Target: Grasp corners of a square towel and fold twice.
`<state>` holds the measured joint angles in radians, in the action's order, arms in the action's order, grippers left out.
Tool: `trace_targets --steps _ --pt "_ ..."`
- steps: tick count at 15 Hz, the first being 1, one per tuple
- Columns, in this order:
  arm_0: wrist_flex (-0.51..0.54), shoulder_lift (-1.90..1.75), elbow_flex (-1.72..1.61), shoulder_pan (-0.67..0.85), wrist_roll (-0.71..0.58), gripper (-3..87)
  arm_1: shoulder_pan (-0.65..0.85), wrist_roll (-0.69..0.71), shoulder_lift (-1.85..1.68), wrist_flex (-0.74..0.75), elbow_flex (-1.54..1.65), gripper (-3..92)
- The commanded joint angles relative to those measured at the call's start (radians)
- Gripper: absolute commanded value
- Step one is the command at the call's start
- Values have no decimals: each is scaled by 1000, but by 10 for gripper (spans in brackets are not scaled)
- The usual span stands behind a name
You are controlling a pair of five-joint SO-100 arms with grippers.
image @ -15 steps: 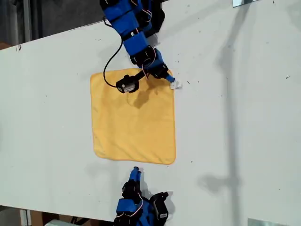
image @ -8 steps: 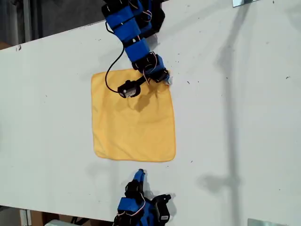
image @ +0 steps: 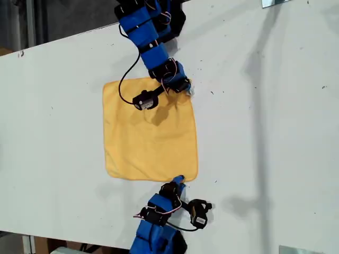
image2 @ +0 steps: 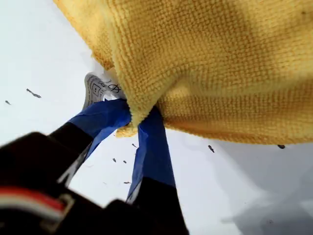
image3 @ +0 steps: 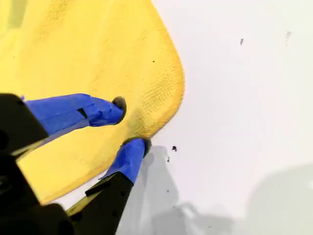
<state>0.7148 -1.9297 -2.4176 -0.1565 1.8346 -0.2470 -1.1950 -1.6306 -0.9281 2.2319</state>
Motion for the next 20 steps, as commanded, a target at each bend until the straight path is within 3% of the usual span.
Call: trace_targets --steps 1,4,6,8,9,10,13,15,17,20 --pt "-164 84 3 -48 172 131 -11 9 3 5 -11 -1" --pt "-216 250 101 -52 190 134 -12 11 3 6 -11 -1" --pt "-371 405 107 -46 199 117 -17 5 3 6 -9 -1" --pt "-385 448 130 -58 212 -4 -21 3 2 8 -8 -1" --pt "-377 448 137 -60 199 -4 -21 3 0 8 -6 -1" --pt "-305 446 176 -58 176 -4 -21 2 0 8 -6 -1" --pt "186 457 457 -52 103 -4 -25 2 -26 3 -6 -1" --pt "423 433 629 -35 12 -4 -20 9 -156 -44 -12 -1" --pt "525 380 739 -15 -109 -4 6 25 -316 -147 -49 -1" --pt "574 255 758 40 -229 -4 72 72 -526 -241 -57 -1"
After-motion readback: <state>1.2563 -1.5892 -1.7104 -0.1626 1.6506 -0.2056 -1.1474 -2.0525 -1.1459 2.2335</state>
